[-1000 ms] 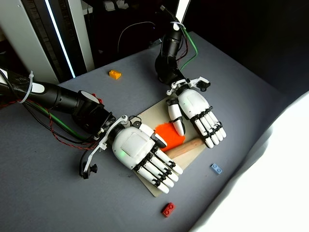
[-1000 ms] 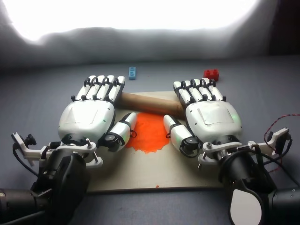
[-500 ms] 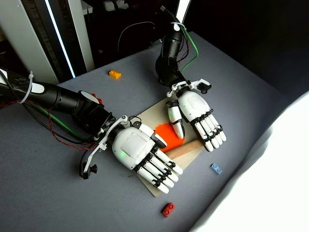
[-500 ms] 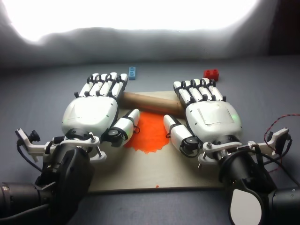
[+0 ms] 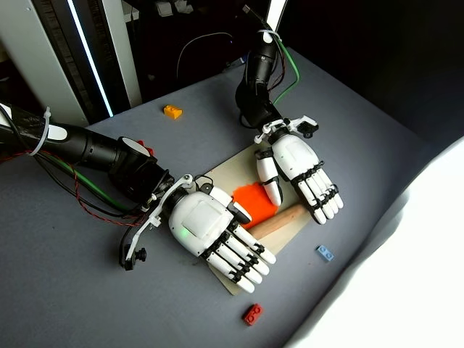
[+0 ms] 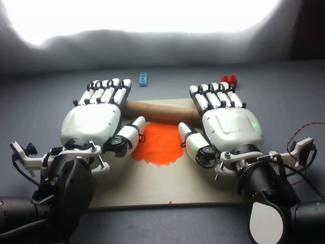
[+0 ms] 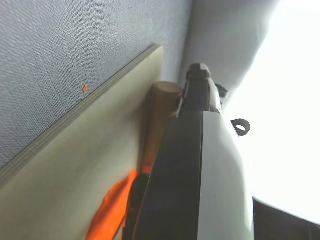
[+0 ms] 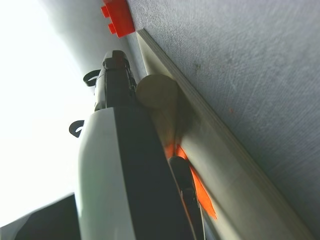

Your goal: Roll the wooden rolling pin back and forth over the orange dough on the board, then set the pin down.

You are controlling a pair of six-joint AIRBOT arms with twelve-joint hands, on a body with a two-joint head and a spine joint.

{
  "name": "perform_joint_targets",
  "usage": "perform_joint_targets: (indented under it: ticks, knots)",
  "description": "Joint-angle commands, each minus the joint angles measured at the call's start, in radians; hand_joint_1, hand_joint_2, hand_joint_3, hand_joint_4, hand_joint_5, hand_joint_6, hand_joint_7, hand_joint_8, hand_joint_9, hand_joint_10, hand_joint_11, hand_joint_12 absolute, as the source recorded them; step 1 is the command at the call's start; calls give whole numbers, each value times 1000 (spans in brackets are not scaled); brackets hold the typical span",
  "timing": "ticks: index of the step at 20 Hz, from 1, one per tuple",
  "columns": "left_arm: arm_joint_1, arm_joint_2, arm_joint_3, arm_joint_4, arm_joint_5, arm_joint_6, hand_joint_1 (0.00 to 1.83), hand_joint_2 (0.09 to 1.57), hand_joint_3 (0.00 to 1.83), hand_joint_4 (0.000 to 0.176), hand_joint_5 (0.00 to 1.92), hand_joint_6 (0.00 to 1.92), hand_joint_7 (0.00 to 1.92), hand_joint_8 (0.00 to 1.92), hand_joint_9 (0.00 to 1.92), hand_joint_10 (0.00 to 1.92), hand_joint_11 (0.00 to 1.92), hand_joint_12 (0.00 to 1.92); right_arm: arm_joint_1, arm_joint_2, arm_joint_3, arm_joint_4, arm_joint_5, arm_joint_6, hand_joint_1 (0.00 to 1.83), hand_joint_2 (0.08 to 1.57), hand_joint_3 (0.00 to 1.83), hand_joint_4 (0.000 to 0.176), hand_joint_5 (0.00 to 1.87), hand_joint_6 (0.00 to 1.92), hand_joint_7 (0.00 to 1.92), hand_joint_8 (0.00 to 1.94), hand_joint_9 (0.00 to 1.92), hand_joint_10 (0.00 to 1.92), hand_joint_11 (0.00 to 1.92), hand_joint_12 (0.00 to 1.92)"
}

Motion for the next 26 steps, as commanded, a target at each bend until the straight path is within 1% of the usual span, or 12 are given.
perform_joint_targets:
  ticks: [1,3,5,8,11,12,13,15,17,20,22,26]
  knots:
    - [-1,13,6,47,-120,-2,0,1554,3,0,0,0,0,0,0,0,0,0,12,8,6,-61,-87,1,0,1571,19,0,107,3,86,6,50,4,3,20]
    - [-1,14,10,43,-125,-2,0,1559,5,0,0,0,0,0,0,0,0,0,13,9,6,-60,-86,1,0,1567,15,0,117,7,93,7,50,4,10,28]
    - [-3,14,15,43,-126,-2,0,1562,6,0,0,0,0,0,0,0,0,0,14,10,6,-59,-84,3,0,1567,0,0,138,5,108,3,60,0,0,195]
    - [-6,16,16,41,-126,-1,0,1561,5,0,0,0,0,0,0,0,0,0,14,12,6,-59,-82,4,0,1564,0,0,122,3,95,0,49,0,0,182]
    - [-5,22,10,42,-81,9,0,1558,4,0,0,0,0,0,0,0,0,0,14,14,5,-59,-80,8,0,1559,0,0,129,5,90,1,40,1,0,149]
    - [-3,22,10,42,-80,10,0,1556,3,0,0,0,0,0,0,0,0,0,14,14,5,-59,-79,8,0,1558,0,0,144,8,104,4,54,5,0,196]
    - [0,22,10,42,-77,10,0,1554,2,0,0,0,1,0,0,0,0,0,15,14,5,-58,-78,9,0,1557,0,0,134,3,99,1,50,3,0,203]
    - [1,20,13,42,-70,10,0,1550,0,0,1,0,0,0,0,0,0,0,21,15,2,-55,-79,15,0,1553,0,0,118,1,85,1,43,0,0,135]
    - [-2,19,18,43,-52,13,0,1545,0,0,4,2,3,1,0,0,0,0,24,20,-10,-39,-77,14,0,1553,0,0,117,1,85,1,51,3,0,129]
    - [-3,19,22,44,-39,20,0,1547,0,0,0,0,0,0,0,0,0,0,23,30,-33,-38,-70,13,0,1556,0,0,131,3,103,2,70,7,0,204]
    - [-3,19,23,44,-29,21,0,1546,0,0,0,0,0,0,0,0,0,0,23,31,-36,-38,-70,12,0,1556,0,0,100,5,78,4,53,4,0,93]
    - [-12,14,29,44,-25,23,0,1546,0,0,0,0,1,1,0,0,0,0,22,37,-48,-38,-61,13,0,1554,0,0,85,4,64,2,48,2,3,23]
